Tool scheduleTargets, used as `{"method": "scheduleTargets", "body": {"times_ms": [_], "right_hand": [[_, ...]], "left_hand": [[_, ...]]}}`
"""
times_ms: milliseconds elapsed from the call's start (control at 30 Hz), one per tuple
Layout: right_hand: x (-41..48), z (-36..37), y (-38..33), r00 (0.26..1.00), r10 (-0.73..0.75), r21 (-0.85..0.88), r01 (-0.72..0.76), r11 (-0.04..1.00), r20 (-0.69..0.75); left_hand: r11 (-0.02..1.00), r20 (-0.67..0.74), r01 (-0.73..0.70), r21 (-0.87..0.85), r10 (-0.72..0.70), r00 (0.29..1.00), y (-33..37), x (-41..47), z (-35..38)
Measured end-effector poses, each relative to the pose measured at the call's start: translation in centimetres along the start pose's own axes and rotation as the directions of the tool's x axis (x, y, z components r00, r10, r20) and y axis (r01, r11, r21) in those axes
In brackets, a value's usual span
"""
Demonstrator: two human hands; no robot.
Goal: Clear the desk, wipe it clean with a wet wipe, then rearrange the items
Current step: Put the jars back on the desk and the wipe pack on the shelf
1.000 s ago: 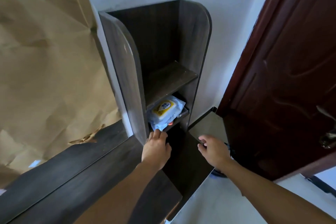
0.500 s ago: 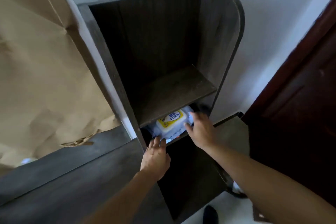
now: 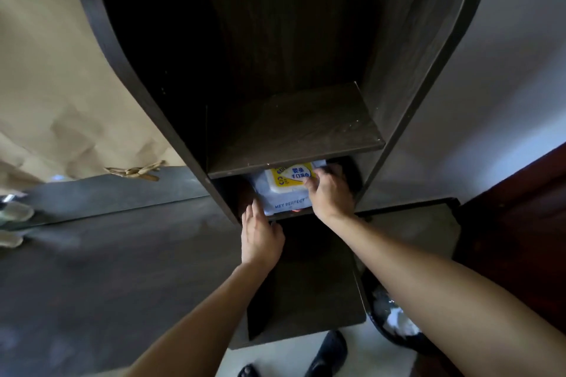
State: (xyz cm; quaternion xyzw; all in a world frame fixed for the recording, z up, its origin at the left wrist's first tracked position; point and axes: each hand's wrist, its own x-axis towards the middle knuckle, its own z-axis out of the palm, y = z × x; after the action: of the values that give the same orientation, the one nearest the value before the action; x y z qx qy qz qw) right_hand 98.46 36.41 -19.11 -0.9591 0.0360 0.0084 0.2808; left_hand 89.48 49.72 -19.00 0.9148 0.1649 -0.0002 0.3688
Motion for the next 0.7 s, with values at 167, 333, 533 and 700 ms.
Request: {"method": "scheduleTargets", "body": {"times_ms": [167,333,533,700], "right_hand": [[-0.6,-1.2,0.5,0.998,-0.043,0.085,0.047,0.995,-0.056],[-2.9,-2.3,0.7,0.956,-0.120,0.136,0.161,0.978,-0.268],[-7.7,-2.6,-1.7,0.924,-0.179,0.204,0.258,0.944,-0.338],[-13.1,0.9,-3.8,0.949,-0.217,0.216,0.267,0.939,-0.229]], "left_hand": [[0.991,-0.061,0.004,-0.136,-0.013,0.998,0.6,0.1,-0.8],[0.977,-0.105,-0.016,-0.212,-0.007,0.994,0.4,-2.2,-2.9],[0.791,0.040,0.224,-0.569,-0.246,0.968,-2.7,-6.6,-5.3],[0.601,0.233,0.465,-0.650,-0.425,0.875,-8.3,-9.6,-8.0]]}}
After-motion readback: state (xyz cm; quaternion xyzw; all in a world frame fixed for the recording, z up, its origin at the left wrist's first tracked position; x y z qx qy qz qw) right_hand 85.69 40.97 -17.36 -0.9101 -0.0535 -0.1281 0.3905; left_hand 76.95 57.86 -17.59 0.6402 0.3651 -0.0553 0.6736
